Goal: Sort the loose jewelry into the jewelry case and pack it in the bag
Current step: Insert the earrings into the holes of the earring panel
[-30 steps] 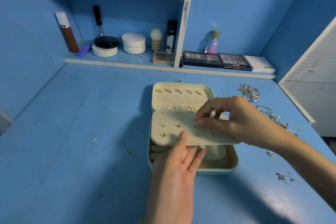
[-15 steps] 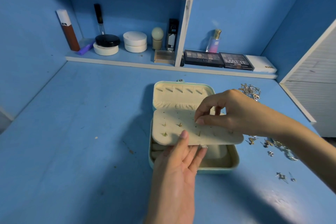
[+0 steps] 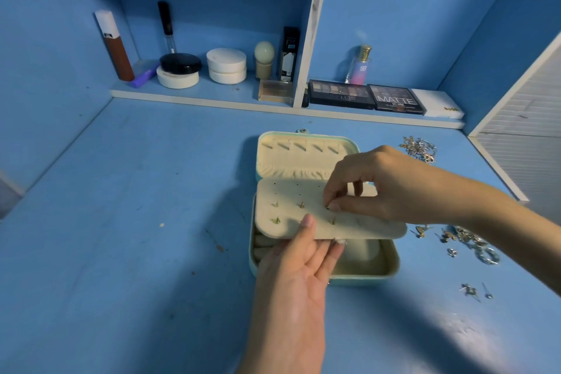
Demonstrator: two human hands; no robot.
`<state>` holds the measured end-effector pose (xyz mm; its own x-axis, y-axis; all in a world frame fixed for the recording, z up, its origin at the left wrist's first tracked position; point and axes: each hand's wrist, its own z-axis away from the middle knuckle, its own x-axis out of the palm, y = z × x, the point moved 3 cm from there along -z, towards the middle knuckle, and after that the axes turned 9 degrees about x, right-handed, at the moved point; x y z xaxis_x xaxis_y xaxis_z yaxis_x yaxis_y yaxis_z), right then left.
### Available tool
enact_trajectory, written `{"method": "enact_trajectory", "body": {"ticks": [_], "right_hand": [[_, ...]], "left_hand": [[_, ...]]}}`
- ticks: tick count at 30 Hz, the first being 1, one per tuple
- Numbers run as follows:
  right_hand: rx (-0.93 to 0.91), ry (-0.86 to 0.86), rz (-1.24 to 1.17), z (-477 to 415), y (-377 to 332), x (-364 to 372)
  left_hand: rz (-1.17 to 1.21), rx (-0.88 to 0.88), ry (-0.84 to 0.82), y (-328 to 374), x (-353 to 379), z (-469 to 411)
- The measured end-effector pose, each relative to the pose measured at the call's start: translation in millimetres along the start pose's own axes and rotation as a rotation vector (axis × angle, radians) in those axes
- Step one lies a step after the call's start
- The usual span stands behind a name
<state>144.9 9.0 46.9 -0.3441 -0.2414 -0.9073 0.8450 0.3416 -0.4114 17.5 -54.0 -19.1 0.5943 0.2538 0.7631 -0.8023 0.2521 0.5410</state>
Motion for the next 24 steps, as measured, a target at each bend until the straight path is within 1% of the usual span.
{"method": "enact_trajectory", "body": {"ticks": [6,14,21,24], "right_hand": [[-0.020,-0.113,0.037,-7,-8,-11],[-0.010,-0.185,0.063,-16,-13,-10],[-0.010,-0.226,0.188,-18,-20,-6],[0.022,-0.243,0.211,-19,-23,-6]], "left_hand": [[0.006,-0.012,0.012,-1,0,0],[0.023,-0.028,0.043,-1,-1,-1],[0.014,-0.024,0.049,-3,-1,-1],[0.015,-0.016,0.050,-3,-2,-1]]}}
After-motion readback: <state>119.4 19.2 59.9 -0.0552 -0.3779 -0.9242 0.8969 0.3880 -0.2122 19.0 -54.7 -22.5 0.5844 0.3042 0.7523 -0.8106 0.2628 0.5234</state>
